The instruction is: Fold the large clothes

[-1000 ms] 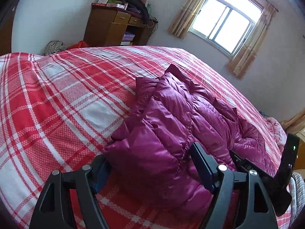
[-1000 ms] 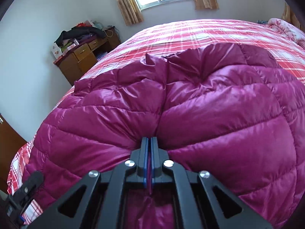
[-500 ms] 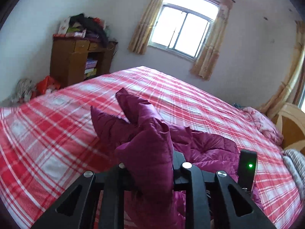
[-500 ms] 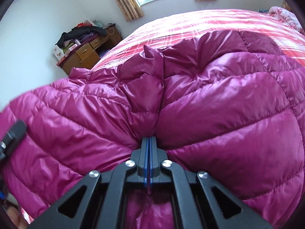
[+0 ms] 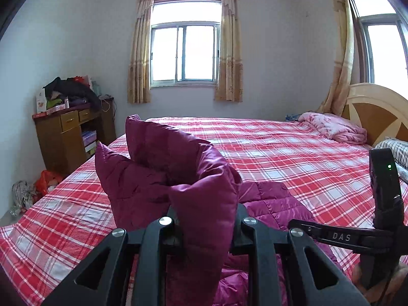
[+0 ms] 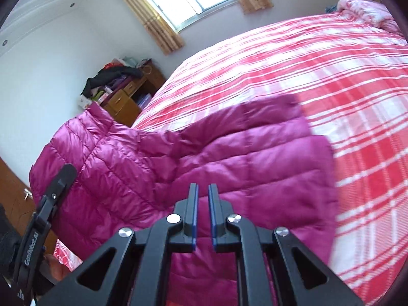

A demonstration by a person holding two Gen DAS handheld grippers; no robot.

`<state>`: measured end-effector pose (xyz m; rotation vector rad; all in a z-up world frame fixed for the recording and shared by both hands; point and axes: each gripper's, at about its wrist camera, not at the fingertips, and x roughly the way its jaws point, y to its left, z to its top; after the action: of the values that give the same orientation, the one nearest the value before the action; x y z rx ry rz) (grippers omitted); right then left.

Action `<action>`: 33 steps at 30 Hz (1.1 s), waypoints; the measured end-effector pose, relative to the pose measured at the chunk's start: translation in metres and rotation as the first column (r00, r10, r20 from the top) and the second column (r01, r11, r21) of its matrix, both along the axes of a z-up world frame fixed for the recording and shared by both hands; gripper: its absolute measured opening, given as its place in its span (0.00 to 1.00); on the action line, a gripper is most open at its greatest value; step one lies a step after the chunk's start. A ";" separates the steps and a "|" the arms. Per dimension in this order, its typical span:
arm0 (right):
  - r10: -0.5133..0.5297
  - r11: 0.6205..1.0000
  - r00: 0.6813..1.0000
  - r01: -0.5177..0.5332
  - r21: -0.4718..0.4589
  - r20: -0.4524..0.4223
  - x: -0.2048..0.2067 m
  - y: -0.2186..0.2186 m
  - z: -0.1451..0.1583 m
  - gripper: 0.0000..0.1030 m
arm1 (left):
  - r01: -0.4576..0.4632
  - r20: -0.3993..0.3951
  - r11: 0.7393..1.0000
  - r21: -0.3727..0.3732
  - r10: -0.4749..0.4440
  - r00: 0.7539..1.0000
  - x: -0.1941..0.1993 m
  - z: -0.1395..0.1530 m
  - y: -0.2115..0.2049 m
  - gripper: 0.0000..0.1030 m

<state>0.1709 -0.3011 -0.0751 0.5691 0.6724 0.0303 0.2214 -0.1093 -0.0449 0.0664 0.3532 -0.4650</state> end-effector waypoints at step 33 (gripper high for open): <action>-0.128 0.986 0.988 0.117 0.116 0.088 -0.062 -0.058 -0.004 0.54 | 0.372 -0.089 0.881 0.294 -0.362 0.928 -0.045 -0.053 -0.096 0.21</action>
<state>0.1089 -0.3587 -0.0793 0.7101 0.5442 -0.0205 0.1759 -0.2051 -0.0982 0.4361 0.4444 -0.7863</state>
